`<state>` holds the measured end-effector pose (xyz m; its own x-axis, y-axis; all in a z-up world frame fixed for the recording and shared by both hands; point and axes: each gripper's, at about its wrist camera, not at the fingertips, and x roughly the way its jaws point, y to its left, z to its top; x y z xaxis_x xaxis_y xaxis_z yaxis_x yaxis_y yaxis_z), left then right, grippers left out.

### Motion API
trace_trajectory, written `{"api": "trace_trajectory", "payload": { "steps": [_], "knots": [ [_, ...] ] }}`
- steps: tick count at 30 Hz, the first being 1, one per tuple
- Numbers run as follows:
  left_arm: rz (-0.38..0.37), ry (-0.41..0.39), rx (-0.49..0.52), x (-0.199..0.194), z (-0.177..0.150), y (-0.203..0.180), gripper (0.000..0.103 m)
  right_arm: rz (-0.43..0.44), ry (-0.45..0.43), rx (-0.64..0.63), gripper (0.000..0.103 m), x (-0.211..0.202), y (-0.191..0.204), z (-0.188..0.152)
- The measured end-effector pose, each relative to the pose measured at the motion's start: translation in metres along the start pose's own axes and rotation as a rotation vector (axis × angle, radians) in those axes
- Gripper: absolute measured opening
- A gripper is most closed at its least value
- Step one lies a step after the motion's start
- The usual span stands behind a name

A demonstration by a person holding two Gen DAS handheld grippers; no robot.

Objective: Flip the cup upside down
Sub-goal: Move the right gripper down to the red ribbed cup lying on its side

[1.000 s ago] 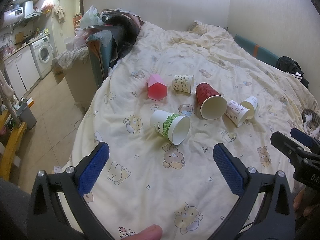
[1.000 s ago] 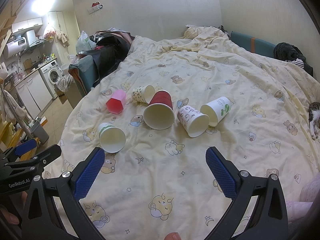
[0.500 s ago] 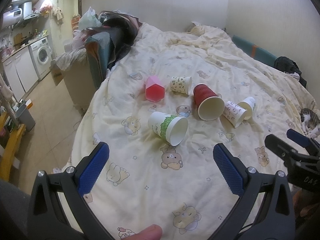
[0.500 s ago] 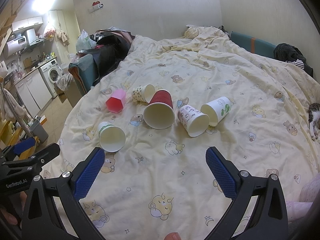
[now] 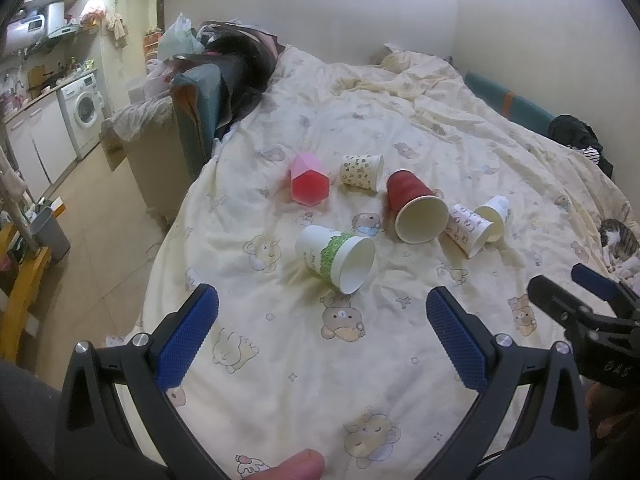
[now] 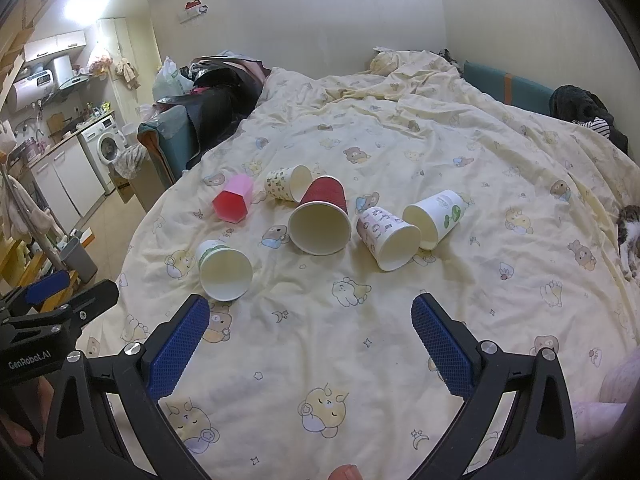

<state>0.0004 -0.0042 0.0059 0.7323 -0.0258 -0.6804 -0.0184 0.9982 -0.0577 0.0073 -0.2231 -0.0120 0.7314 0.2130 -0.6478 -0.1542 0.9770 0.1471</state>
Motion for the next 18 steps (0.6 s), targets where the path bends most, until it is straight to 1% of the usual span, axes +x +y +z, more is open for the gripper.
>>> {"api": "trace_trajectory", "payload": {
  "steps": [3,6,10,15,18],
  "knots": [
    [-0.035,0.022,-0.013,0.000,0.008,0.000,0.103,0.007,0.005,0.007,0.103,0.000,0.000,0.004],
    [-0.015,0.035,-0.007,0.000,0.019,-0.001,0.103,0.018,0.009,0.019,0.103,0.000,-0.001,0.011],
    [-0.024,0.050,-0.018,0.004,0.037,0.001,0.103,0.022,0.017,0.033,0.103,0.002,-0.003,0.029],
    [-0.005,0.064,-0.001,0.020,0.064,0.002,0.103,0.011,0.026,-0.011,0.103,0.013,0.001,0.055],
    [0.007,0.059,0.015,0.031,0.078,0.004,0.103,0.009,0.052,-0.029,0.103,0.027,0.003,0.069]
  ]
}}
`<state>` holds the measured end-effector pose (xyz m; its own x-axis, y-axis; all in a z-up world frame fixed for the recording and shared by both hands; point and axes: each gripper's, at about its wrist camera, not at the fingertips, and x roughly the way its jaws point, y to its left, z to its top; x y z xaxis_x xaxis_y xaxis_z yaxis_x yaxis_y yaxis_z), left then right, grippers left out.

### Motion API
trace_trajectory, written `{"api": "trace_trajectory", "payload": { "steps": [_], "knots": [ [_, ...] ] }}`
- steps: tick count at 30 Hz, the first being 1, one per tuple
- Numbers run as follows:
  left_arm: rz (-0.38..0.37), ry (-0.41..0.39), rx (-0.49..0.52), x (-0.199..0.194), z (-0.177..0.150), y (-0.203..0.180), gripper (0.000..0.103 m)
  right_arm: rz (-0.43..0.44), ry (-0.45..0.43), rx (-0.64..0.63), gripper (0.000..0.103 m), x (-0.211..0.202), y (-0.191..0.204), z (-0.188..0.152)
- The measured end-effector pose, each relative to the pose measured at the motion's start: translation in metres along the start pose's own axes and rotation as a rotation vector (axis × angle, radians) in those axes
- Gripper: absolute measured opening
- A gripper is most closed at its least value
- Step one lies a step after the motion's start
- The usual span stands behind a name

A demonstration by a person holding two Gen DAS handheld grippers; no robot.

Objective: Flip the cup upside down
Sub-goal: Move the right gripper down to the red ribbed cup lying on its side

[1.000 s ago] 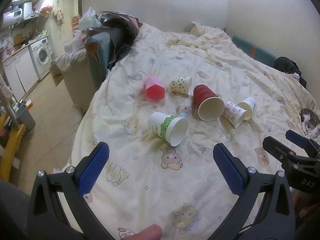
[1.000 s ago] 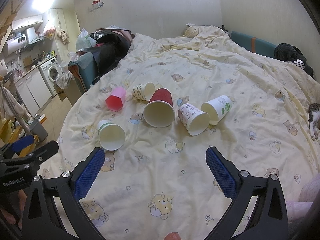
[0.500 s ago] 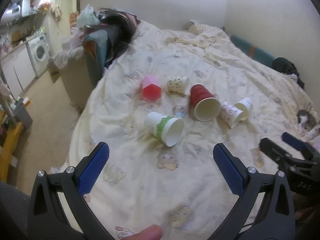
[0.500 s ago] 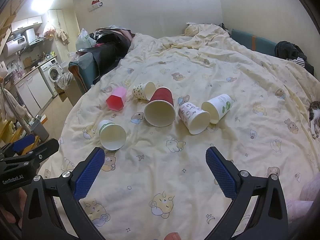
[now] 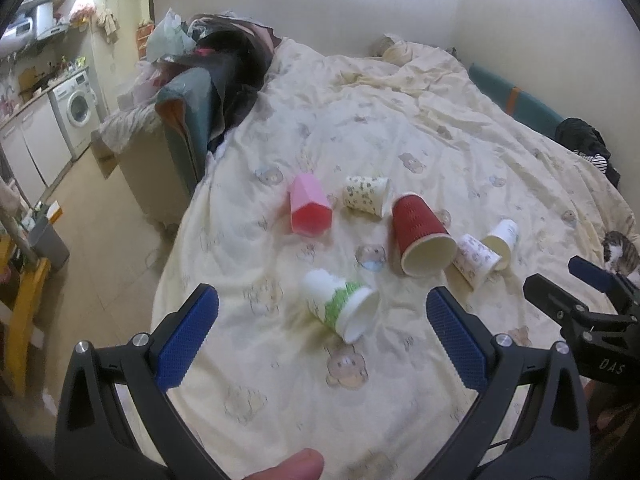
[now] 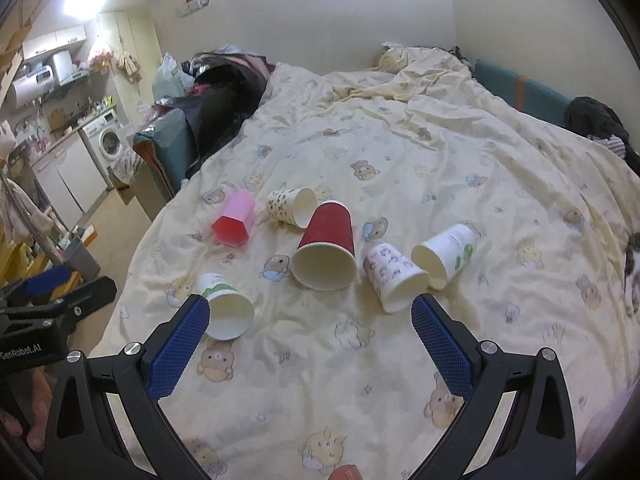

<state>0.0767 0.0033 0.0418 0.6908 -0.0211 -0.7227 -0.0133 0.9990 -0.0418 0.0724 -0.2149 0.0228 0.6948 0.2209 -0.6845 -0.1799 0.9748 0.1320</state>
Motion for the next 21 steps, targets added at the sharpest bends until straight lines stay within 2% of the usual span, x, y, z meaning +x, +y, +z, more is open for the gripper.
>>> {"api": "trace_trajectory", "payload": {
  "steps": [5,11,18,21],
  "knots": [
    [0.002,0.025,0.006,0.024,0.020,0.006,0.103,-0.010,0.015,-0.040,0.103,0.021,0.003,0.024],
    [0.001,0.057,-0.016,0.057,0.045,0.014,0.103,0.006,0.054,-0.023,0.103,0.055,-0.003,0.048],
    [0.028,0.099,-0.043,0.102,0.060,0.024,0.103,0.020,0.161,-0.034,0.103,0.105,-0.008,0.070],
    [0.031,0.155,-0.076,0.121,0.058,0.032,0.103,0.047,0.239,-0.044,0.103,0.133,-0.009,0.079]
  ]
}}
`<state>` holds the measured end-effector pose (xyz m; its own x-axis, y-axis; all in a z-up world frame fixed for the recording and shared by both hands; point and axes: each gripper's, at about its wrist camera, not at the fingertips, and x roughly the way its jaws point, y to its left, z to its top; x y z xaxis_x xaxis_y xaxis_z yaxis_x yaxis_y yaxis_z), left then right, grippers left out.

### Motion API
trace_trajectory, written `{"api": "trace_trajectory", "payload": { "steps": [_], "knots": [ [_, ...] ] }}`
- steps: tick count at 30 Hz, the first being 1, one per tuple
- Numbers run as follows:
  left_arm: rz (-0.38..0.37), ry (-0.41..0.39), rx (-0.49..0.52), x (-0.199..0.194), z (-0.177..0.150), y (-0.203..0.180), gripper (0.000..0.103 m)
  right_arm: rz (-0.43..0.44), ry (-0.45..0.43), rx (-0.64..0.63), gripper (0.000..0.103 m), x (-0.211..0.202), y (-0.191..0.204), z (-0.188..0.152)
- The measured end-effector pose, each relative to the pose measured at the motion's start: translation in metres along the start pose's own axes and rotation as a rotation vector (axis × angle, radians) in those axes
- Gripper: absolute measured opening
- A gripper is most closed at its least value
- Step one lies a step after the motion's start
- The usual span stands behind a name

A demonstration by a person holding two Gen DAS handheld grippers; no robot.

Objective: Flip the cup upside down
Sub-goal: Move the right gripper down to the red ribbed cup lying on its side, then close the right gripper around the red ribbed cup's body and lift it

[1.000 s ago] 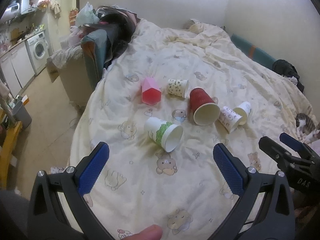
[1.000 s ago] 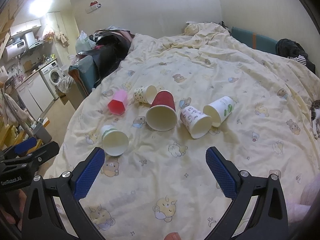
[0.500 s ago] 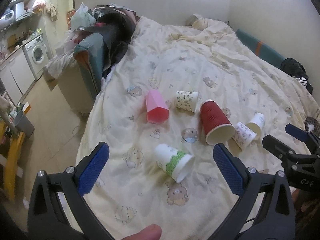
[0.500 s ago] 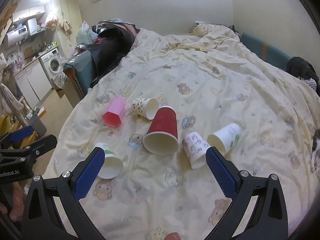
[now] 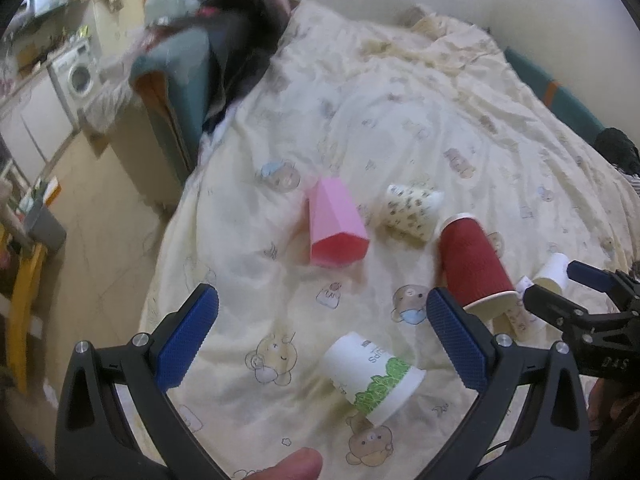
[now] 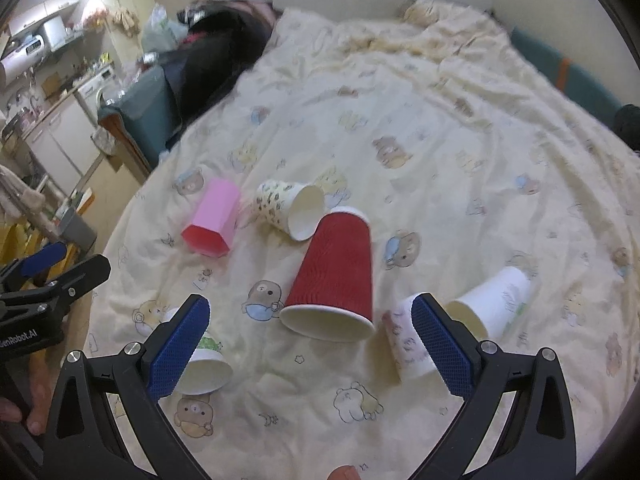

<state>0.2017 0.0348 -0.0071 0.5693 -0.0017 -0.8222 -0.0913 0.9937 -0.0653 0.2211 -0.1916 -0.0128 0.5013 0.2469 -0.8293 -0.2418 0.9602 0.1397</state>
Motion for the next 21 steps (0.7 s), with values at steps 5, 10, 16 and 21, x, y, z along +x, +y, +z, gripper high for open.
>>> {"api": "trace_trajectory", "payload": {
  "steps": [5,10,16,21],
  "knots": [
    [0.014,0.047,-0.008,0.021,-0.003,0.009,0.103,0.086,0.128,0.057,0.103,0.038,-0.012,0.019],
    [0.027,0.078,-0.047,0.032,-0.003,0.021,0.103,0.119,0.247,0.123,0.101,0.075,-0.026,0.041],
    [0.001,0.095,-0.075,0.031,-0.001,0.025,0.103,0.041,0.410,0.118,0.092,0.128,-0.034,0.041],
    [-0.001,0.071,-0.055,0.025,0.000,0.022,0.103,0.030,0.475,0.137,0.084,0.152,-0.033,0.032]
  ]
}}
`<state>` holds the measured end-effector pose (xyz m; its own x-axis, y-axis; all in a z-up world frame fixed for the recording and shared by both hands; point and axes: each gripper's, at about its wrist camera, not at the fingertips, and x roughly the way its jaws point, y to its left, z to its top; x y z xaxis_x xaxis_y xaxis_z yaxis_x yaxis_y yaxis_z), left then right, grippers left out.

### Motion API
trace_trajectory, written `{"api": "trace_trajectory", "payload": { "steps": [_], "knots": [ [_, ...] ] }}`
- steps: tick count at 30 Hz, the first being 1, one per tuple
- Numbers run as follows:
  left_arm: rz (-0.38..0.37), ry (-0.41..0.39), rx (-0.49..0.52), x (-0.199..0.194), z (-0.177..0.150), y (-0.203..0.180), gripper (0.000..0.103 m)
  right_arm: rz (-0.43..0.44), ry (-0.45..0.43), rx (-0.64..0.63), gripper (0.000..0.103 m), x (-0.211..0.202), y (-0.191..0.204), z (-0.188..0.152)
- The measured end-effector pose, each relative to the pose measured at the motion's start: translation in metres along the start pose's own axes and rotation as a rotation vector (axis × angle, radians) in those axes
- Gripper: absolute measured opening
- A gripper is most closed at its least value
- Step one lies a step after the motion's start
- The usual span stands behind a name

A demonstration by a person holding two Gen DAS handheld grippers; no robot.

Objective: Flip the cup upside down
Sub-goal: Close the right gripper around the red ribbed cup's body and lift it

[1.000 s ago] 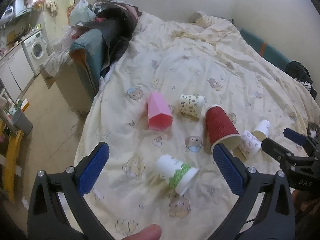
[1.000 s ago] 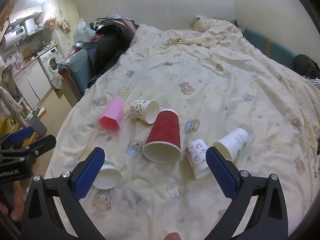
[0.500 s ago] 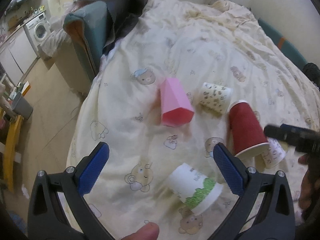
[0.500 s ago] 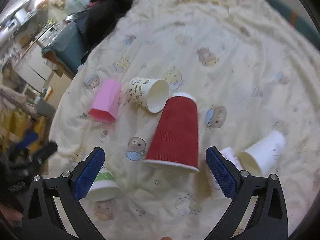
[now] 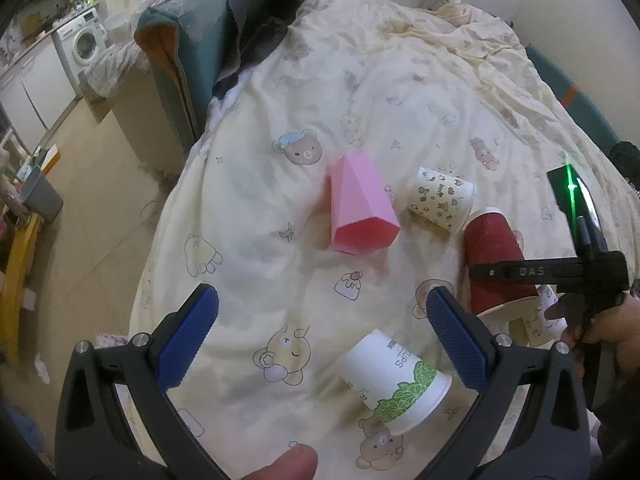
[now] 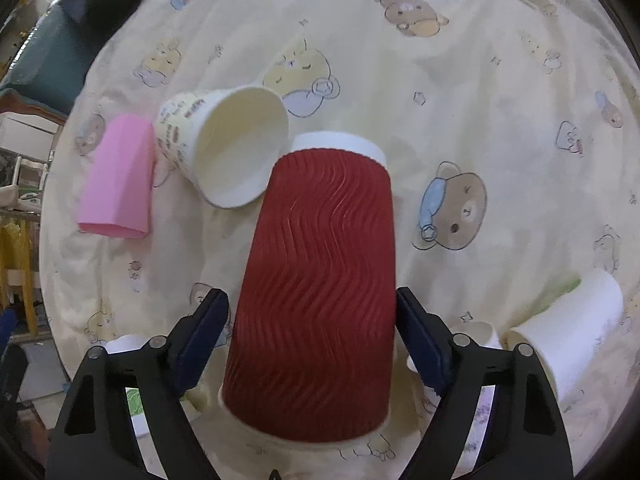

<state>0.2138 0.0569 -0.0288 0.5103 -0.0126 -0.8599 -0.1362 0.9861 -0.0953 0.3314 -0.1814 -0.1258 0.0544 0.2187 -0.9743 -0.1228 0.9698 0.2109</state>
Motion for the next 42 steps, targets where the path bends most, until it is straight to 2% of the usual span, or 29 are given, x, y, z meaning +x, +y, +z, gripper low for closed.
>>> {"api": "trace_trajectory", "payload": {
  "steps": [5,11,16,17,23,29,33,36,42],
  "knots": [
    [-0.004,0.014,-0.006,-0.001,-0.001,0.000,0.103,0.015,-0.019,0.028,0.079,-0.002,-0.004,-0.006],
    [-0.002,0.015,-0.022,-0.016,-0.010,-0.001,0.103,0.092,-0.066,0.056,0.079,-0.034,-0.008,-0.031],
    [-0.033,0.068,-0.039,-0.035,-0.031,-0.001,0.103,0.157,-0.106,0.054,0.079,-0.076,-0.004,-0.076],
    [-0.043,0.065,-0.035,-0.041,-0.038,-0.001,0.103,0.164,-0.109,0.055,0.079,-0.076,-0.001,-0.077],
    [-0.071,0.072,-0.028,-0.073,-0.077,0.001,0.103,0.200,-0.134,0.039,0.079,-0.101,0.012,-0.141],
    [-0.032,0.059,-0.037,-0.087,-0.115,0.017,0.103,0.235,-0.085,0.022,0.079,-0.092,0.017,-0.203],
    [-0.046,0.116,-0.086,-0.082,-0.140,0.028,0.103,0.254,-0.047,-0.001,0.079,-0.074,0.028,-0.232],
    [-0.045,0.153,-0.092,-0.075,-0.155,0.030,0.103,0.243,-0.027,-0.021,0.079,-0.059,0.036,-0.243],
    [-0.016,0.161,-0.079,-0.066,-0.163,0.029,0.103,0.190,-0.047,-0.055,0.079,-0.035,0.043,-0.239]
  ]
}}
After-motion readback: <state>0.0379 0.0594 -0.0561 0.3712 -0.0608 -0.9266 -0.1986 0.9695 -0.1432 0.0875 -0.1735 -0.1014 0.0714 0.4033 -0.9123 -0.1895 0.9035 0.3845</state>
